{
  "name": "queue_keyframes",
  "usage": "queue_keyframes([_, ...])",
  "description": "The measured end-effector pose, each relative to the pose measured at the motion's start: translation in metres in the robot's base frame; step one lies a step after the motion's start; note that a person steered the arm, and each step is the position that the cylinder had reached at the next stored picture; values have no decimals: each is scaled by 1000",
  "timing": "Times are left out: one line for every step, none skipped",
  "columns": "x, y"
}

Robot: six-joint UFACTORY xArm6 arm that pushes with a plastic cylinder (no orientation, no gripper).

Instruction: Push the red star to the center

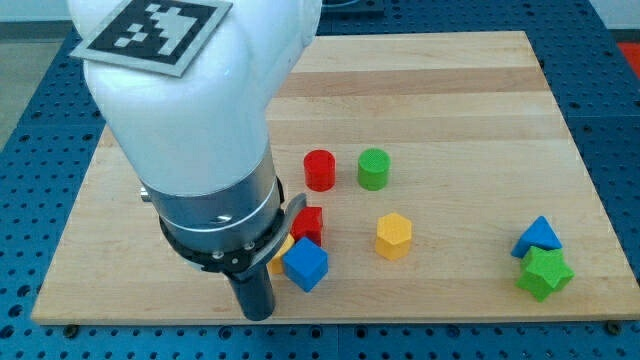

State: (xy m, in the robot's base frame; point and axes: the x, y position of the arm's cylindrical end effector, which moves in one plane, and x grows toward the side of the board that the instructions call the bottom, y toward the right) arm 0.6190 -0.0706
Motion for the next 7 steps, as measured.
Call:
queue_keyframes([-1, 12])
queue_keyframes([-1, 13])
queue_keyframes([-14, 18])
queue_keyframes([-89, 80])
queue_keyframes([-96, 86])
queue_keyframes([-96, 81])
queue_keyframes([-85, 38])
